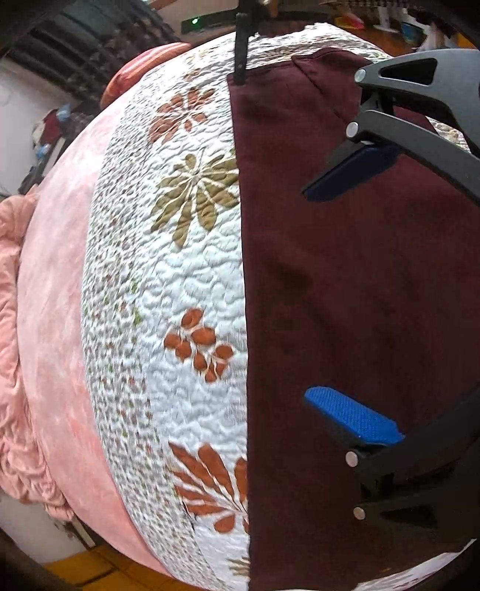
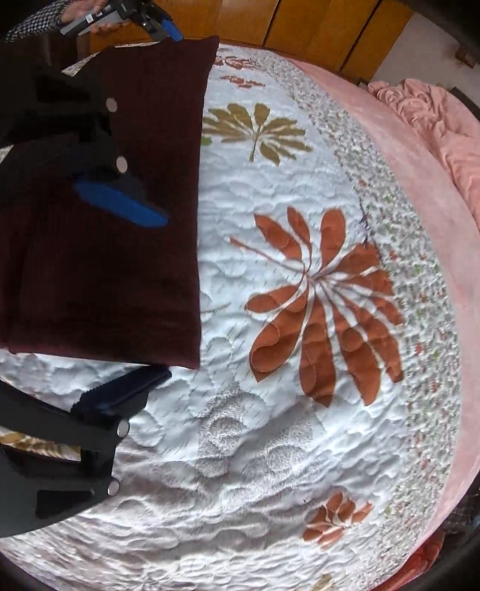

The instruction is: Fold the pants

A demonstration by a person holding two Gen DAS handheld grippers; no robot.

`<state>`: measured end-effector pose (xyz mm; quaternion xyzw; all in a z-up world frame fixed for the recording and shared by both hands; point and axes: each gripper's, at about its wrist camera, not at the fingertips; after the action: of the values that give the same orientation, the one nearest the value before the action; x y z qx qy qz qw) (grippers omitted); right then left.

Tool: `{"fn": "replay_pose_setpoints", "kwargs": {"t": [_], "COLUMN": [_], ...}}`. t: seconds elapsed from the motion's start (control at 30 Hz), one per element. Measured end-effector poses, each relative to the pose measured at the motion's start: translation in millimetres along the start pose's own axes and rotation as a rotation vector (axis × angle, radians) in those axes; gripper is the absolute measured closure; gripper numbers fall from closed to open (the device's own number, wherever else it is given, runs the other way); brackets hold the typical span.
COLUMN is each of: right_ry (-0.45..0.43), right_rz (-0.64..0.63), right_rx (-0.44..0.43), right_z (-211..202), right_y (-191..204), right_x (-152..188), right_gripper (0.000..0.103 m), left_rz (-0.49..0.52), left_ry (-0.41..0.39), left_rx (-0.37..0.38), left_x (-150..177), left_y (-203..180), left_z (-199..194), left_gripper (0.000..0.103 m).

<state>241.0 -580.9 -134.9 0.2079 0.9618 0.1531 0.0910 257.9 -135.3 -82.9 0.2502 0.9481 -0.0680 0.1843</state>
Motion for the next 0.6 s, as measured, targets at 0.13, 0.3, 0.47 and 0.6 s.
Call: {"fn": "replay_pose_setpoints", "kwargs": {"t": [0.13, 0.3, 0.47, 0.6], "right_ry": [-0.018, -0.054, -0.143, -0.211], "right_rz": [-0.049, -0.155, -0.255, -0.295], "right_rx": [0.014, -0.015, -0.076, -0.156], "right_z": [2, -12, -52, -89], "right_y": [1, 11, 24, 30], "right_x": [-1, 6, 18, 21], "right_gripper": [0.053, 0.082, 0.083, 0.083], "left_rz": [0.057, 0.055, 0.142, 0.334], "left_ry": [0.012, 0.024, -0.013, -0.023], "left_rx": [-0.005, 0.030, 0.069, 0.130], "left_x": [-6, -17, -33, -52], "left_y": [-4, 1, -4, -24], "left_z": [9, 25, 36, 50], "left_gripper": [0.003, 0.003, 0.003, 0.003]}}
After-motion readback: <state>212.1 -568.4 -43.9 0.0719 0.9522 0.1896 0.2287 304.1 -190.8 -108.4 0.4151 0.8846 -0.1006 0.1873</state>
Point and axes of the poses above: each gripper's, at about its wrist camera, not at the fingertips, and z roughly the way its jaws point, y to its left, x to its underside, and after that the axes turned 14 degrees about z, right-handed
